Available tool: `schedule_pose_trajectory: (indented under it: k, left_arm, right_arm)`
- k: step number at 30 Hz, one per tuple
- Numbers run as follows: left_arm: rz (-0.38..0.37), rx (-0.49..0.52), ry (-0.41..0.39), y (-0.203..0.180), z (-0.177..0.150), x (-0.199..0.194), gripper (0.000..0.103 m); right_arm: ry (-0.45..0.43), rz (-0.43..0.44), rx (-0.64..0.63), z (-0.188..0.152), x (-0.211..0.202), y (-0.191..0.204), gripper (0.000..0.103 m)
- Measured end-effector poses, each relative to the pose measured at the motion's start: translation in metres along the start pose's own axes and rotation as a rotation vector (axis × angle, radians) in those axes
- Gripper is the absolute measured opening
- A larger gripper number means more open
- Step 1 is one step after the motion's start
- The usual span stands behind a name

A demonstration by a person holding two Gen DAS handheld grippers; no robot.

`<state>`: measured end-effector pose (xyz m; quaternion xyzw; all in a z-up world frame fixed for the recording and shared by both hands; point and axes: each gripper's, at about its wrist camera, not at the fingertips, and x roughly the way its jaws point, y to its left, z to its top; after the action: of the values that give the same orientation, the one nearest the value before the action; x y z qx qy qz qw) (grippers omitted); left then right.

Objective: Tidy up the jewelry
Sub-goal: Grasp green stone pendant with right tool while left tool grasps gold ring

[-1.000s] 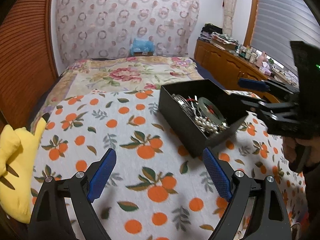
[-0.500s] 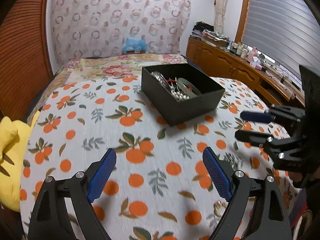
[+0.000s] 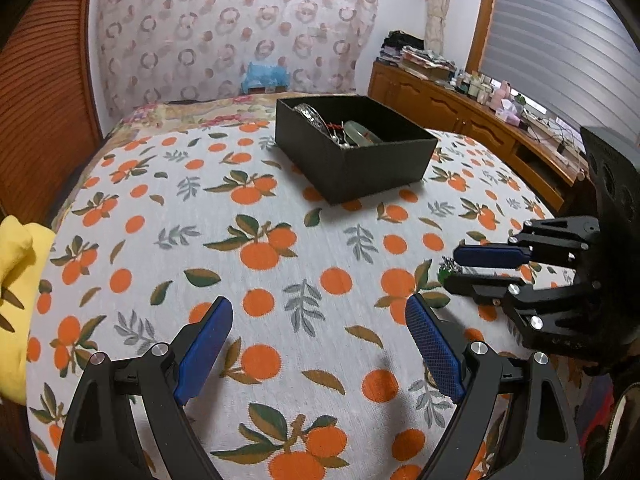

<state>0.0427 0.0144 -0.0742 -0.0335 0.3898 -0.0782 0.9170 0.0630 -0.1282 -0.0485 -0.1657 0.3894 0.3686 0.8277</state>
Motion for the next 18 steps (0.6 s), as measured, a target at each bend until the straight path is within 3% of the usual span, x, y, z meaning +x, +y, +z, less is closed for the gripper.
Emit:
schedule_pose_trajectory:
  k: [9,10,18]
  left_arm:
    - [-0.011,0.018,0.017,-0.007,-0.003,0.005,0.085]
    - [-0.012,0.02,0.018,-0.008,-0.003,0.006,0.085]
    - [-0.028,0.057,0.041,-0.021,-0.009,0.007,0.085]
  right_arm:
    - [0.046,-0.052,-0.039,-0.002,0.009,0.0,0.019]
    - [0.046,-0.063,-0.049,-0.002,0.01,0.001,0.014]
    - [-0.023,-0.081,0.003,-0.004,-0.01,-0.013,0.012]
